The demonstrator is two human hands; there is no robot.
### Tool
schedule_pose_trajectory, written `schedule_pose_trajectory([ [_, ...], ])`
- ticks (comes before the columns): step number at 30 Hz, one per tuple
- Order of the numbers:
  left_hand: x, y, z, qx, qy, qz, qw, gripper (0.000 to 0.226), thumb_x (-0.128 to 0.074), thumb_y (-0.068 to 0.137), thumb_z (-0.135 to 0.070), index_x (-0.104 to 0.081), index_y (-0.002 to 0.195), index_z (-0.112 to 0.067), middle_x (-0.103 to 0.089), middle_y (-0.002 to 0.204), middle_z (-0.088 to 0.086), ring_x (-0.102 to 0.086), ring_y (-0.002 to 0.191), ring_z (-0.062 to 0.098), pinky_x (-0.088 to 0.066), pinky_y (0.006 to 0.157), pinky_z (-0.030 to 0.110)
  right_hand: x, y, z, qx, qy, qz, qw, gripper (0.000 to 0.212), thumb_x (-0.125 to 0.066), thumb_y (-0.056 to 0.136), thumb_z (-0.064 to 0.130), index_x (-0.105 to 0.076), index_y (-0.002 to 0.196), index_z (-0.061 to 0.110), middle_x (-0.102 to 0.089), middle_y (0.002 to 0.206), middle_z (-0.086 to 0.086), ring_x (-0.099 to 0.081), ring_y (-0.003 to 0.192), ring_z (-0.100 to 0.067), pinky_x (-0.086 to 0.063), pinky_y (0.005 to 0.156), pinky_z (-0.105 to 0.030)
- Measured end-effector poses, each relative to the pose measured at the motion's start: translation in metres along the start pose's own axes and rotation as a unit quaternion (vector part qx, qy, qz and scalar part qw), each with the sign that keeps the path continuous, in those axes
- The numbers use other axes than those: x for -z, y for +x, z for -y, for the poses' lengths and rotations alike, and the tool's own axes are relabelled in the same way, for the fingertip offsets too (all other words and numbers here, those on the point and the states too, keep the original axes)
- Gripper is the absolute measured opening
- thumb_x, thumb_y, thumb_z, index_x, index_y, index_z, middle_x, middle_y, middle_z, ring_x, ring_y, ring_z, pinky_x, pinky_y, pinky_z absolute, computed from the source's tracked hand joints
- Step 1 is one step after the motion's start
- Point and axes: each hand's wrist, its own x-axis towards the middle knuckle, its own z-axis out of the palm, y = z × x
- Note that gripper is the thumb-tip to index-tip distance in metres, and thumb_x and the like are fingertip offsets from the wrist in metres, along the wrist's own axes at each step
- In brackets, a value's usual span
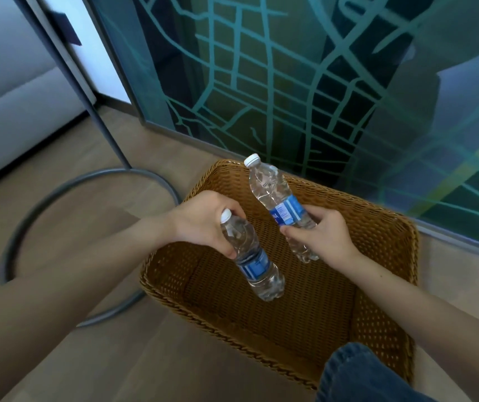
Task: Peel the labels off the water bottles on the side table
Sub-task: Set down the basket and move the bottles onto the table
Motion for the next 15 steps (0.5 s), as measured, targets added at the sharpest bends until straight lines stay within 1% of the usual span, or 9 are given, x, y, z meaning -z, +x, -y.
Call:
schedule_pose_trajectory([
  [2, 0.01, 0.0, -0.01, 0.0, -0.009, -0.025, 1.0, 0.056, -0.095, 0.054, -0.034, -0.07, 0.103, -0.022, -0.071, 0.097, -0.015, -0.064, 0.091, -0.003, -0.051, 0.074, 0.011, 0.003, -0.001, 0.009, 0.006, -0.003, -0.006, 1.0, 0.051, -0.089, 0.068, 0.028, -0.071, 0.115, 0.023, -0.074, 0.092, 0.016, -0.068, 0.084, 0.009, -0.052, 0.063, -0.008],
  [5, 0.027, 0.001, -0.025, 0.003, -0.041, -0.068, 0.997, 0.055, -0.094, 0.052, -0.034, -0.07, 0.101, -0.024, -0.072, 0.095, -0.015, -0.066, 0.089, -0.003, -0.053, 0.075, 0.013, 0.012, -0.003, 0.021, 0.013, 0.012, -0.017, 1.0, 0.049, -0.089, 0.067, 0.029, -0.072, 0.113, 0.026, -0.076, 0.095, 0.015, -0.07, 0.085, 0.005, -0.057, 0.072, -0.019],
  [7, 0.04, 0.004, -0.036, 0.002, -0.072, -0.098, 0.993, 0.052, -0.094, 0.054, -0.031, -0.07, 0.099, -0.021, -0.073, 0.094, -0.012, -0.068, 0.088, 0.0, -0.054, 0.076, 0.016, 0.022, 0.0, 0.031, 0.03, 0.024, -0.025, 0.999, 0.047, -0.089, 0.068, 0.029, -0.072, 0.111, 0.028, -0.076, 0.094, 0.017, -0.071, 0.085, 0.003, -0.057, 0.071, -0.02],
  [9, 0.058, 0.007, -0.046, 0.009, -0.112, -0.128, 0.985, 0.051, -0.094, 0.054, -0.025, -0.072, 0.099, -0.018, -0.075, 0.094, -0.006, -0.07, 0.087, 0.006, -0.058, 0.08, 0.028, 0.034, 0.005, 0.046, 0.044, 0.04, -0.036, 0.998, 0.045, -0.089, 0.068, 0.029, -0.073, 0.11, 0.032, -0.076, 0.094, 0.019, -0.072, 0.084, 0.001, -0.056, 0.067, -0.016],
  [11, 0.078, 0.01, -0.055, 0.011, -0.143, -0.157, 0.977, 0.052, -0.092, 0.053, -0.024, -0.073, 0.1, -0.015, -0.076, 0.096, -0.001, -0.072, 0.089, 0.014, -0.059, 0.084, 0.041, 0.047, 0.012, 0.066, 0.055, 0.059, -0.049, 0.996, 0.044, -0.09, 0.068, 0.029, -0.073, 0.108, 0.033, -0.076, 0.092, 0.018, -0.073, 0.081, -0.001, -0.056, 0.062, -0.015],
  [12, 0.089, 0.012, -0.059, 0.009, -0.156, -0.172, 0.973, 0.05, -0.091, 0.054, -0.022, -0.074, 0.1, -0.014, -0.076, 0.096, 0.0, -0.073, 0.09, 0.016, -0.059, 0.084, 0.041, 0.053, 0.016, 0.077, 0.062, 0.071, -0.058, 0.994, 0.043, -0.09, 0.068, 0.028, -0.074, 0.108, 0.032, -0.077, 0.091, 0.017, -0.074, 0.08, -0.002, -0.056, 0.061, -0.015],
  [13, 0.1, 0.013, -0.062, 0.005, -0.172, -0.187, 0.967, 0.046, -0.091, 0.057, -0.018, -0.075, 0.1, -0.014, -0.077, 0.095, 0.0, -0.073, 0.091, 0.015, -0.059, 0.082, 0.037, 0.059, 0.021, 0.089, 0.071, 0.083, -0.069, 0.992, 0.041, -0.09, 0.068, 0.026, -0.074, 0.106, 0.032, -0.077, 0.09, 0.016, -0.074, 0.079, -0.004, -0.055, 0.06, -0.014],
  [15, 0.121, 0.015, -0.072, -0.002, -0.195, -0.216, 0.957, 0.04, -0.09, 0.06, -0.011, -0.076, 0.097, -0.018, -0.078, 0.09, -0.004, -0.074, 0.087, 0.009, -0.055, 0.075, 0.022, 0.068, 0.031, 0.116, 0.095, 0.105, -0.088, 0.986, 0.038, -0.09, 0.069, 0.022, -0.075, 0.102, 0.033, -0.078, 0.087, 0.015, -0.075, 0.078, -0.005, -0.054, 0.059, -0.014],
])
